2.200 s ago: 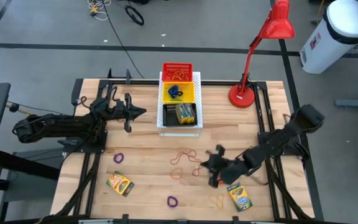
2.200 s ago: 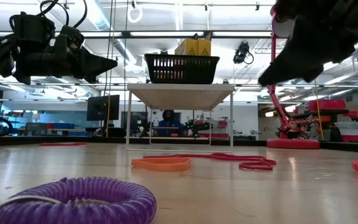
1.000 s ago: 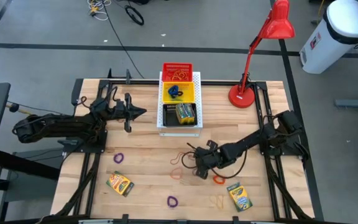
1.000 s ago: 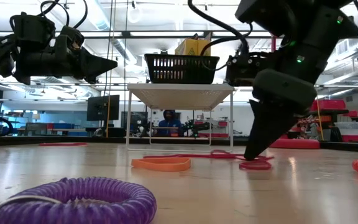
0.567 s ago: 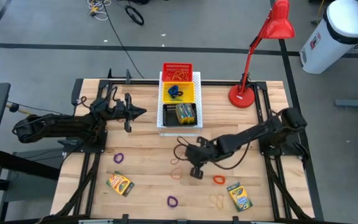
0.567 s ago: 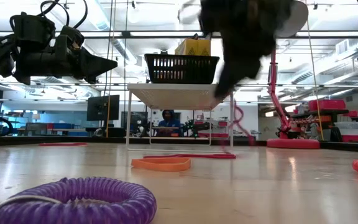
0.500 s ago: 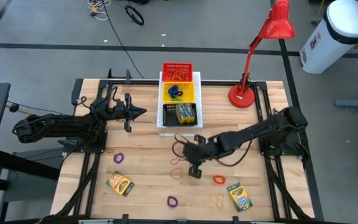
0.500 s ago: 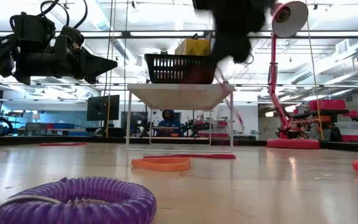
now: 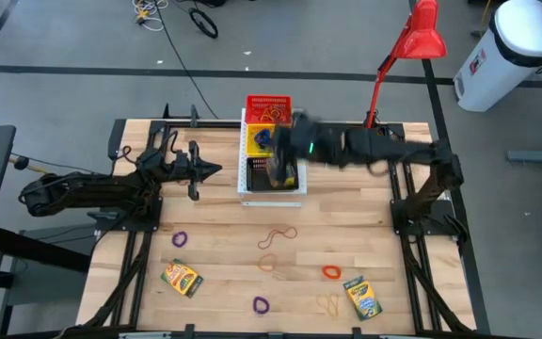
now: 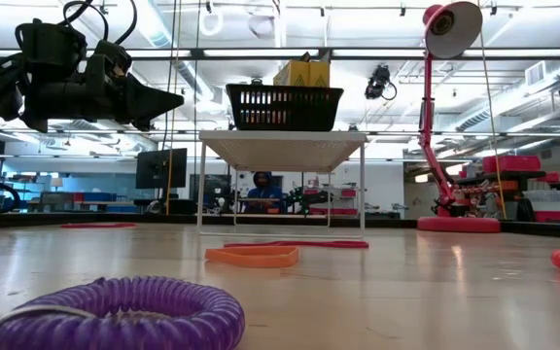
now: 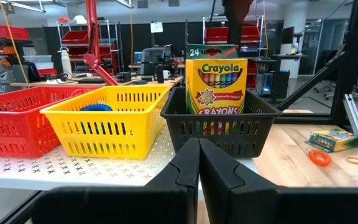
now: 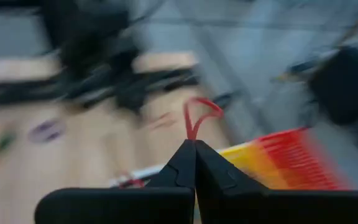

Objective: Pick & Place Office Desk Supplies
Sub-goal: Put the red rubber band into the red bin on the shelf

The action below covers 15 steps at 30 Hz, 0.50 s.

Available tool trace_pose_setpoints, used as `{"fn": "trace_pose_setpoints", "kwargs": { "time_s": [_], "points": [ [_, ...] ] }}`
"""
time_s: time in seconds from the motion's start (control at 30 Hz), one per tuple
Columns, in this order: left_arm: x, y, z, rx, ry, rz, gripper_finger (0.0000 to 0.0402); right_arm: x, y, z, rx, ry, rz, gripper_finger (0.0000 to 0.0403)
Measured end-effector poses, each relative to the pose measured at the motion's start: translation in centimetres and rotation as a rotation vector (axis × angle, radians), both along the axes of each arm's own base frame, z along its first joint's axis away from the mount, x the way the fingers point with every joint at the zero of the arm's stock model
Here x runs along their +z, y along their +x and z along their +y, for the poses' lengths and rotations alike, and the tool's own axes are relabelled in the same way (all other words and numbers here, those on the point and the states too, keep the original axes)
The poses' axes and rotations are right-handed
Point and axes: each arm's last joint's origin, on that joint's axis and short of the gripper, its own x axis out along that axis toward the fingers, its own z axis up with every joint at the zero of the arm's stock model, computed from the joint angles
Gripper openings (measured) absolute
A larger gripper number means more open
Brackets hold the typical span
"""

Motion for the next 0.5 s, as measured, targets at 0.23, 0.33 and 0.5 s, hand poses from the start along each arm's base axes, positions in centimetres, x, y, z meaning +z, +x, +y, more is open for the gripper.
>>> {"fn": "trace_pose_setpoints", "kwargs": {
  "time_s": [0.23, 0.33, 0.5],
  "points": [
    [0.0, 0.0, 0.0, 0.0, 0.0, 0.0, 0.0013, 1.4, -1.1, -10.0, -0.078, -0.028, -0.062, 0.0002],
    [0.0, 0.0, 0.0, 0.0, 0.0, 0.0, 0.0013, 0.2, -1.0, -13.4, -0.095, 0.006, -0.047, 0.0002],
    [0.0, 0.0, 0.0, 0.0, 0.0, 0.0, 0.0013, -2.6, 0.3, -16.8, -0.084, 0.064, -0.015, 0.0002]
  ]
}}
